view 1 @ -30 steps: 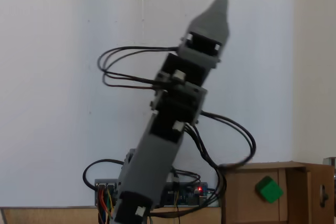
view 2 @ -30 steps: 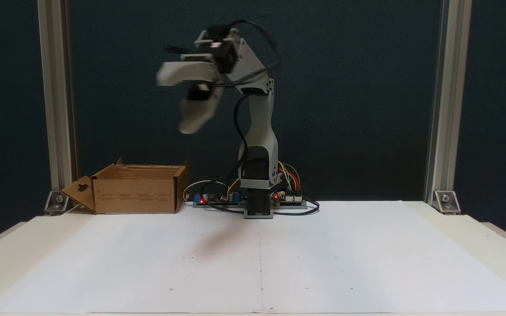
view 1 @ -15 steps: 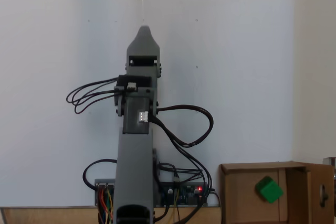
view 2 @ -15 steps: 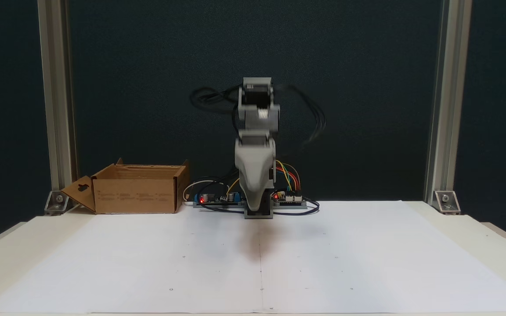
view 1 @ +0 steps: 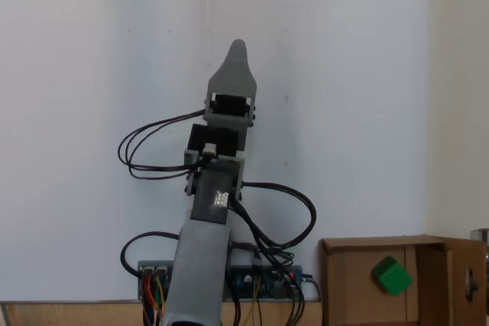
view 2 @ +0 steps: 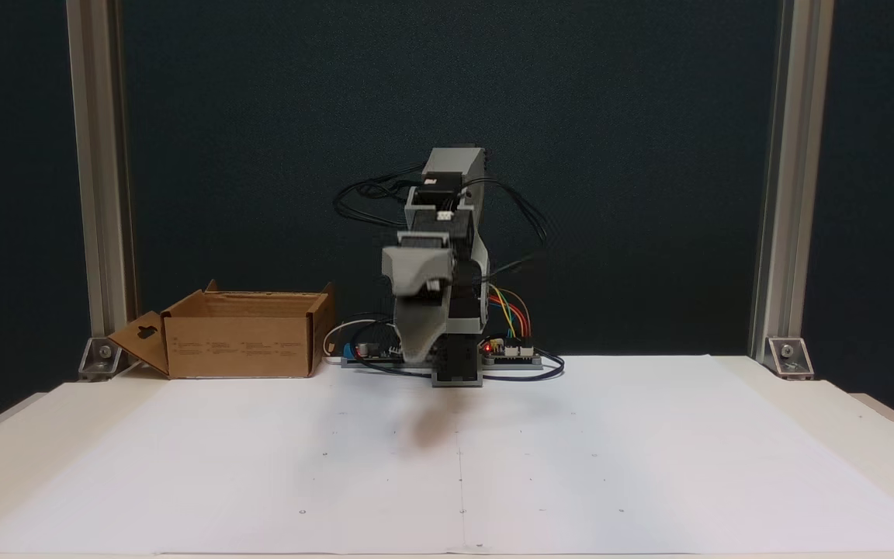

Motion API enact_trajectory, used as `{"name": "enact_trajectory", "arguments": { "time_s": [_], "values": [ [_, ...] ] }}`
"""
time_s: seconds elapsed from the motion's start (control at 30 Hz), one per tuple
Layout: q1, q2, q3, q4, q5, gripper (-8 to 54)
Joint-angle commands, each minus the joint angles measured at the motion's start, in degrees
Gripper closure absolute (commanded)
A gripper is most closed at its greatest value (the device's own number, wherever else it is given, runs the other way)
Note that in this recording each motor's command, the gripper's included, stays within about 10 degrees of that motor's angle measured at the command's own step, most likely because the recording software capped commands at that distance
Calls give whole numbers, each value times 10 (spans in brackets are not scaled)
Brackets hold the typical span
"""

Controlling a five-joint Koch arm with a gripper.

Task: Grasp a green dice and put it in the bin.

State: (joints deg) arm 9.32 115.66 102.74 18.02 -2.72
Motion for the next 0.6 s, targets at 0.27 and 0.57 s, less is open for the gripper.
{"name": "enact_trajectory", "arguments": {
  "time_s": [0.27,0.57],
  "values": [
    [-25,118,62,-213,14,2],
    [-46,186,104,-337,15,1]
  ]
}}
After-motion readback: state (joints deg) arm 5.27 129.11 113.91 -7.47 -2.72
